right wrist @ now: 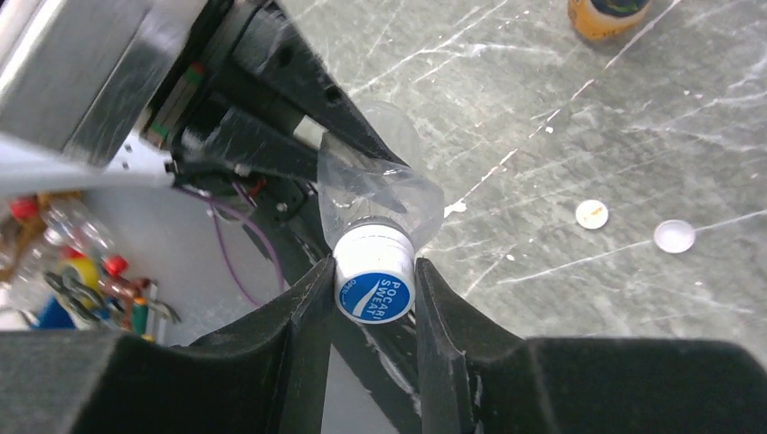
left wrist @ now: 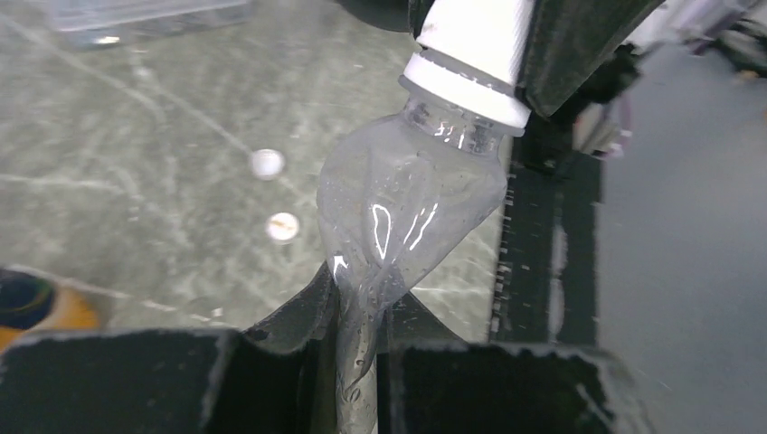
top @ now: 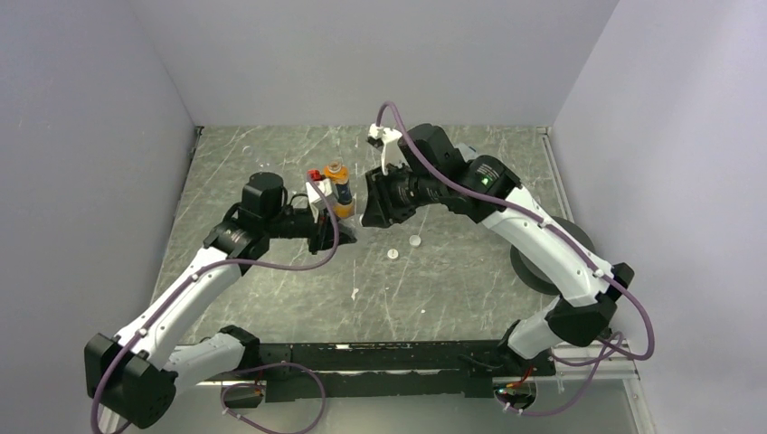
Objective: Screw on the bottle caps
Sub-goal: Screw the bottle cap onto the plastic bottle, then place the plastic bottle at the center of the board, then pick up the plastic bottle at the center of the board.
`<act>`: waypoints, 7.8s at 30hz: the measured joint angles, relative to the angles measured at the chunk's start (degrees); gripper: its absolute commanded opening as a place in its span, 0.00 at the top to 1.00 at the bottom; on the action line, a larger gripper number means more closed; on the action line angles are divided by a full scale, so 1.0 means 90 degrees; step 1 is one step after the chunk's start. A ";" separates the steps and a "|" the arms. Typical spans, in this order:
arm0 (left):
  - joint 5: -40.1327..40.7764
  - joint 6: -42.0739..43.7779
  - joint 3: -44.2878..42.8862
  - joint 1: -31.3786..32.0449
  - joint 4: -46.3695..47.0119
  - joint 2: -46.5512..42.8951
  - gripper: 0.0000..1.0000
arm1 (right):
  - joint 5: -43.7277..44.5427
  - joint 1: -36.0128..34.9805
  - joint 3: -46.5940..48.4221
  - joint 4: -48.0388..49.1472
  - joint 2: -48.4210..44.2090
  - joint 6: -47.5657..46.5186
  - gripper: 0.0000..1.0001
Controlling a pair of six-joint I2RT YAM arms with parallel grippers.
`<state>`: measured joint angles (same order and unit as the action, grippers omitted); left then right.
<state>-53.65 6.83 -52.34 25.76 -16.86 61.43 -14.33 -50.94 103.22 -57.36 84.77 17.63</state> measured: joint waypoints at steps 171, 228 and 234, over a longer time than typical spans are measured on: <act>0.3536 -0.0908 0.0551 0.0034 0.0600 -0.0782 0.01 | 0.2722 0.3334 -0.1863 0.0988 0.0738 0.0491 0.53; 0.5957 -0.1894 0.1872 -0.0119 0.4794 0.1095 0.01 | 0.2047 0.1739 -0.2798 0.2130 0.0653 0.1032 0.28; 0.5916 -0.1598 0.2067 -0.0185 0.6499 0.2154 0.01 | 0.2028 0.1739 -0.2914 0.2217 0.0168 0.0993 0.28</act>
<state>-0.40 -7.55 -33.74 24.10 41.63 80.82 3.92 -35.29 76.99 -37.41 86.28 26.57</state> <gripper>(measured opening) 0.995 0.718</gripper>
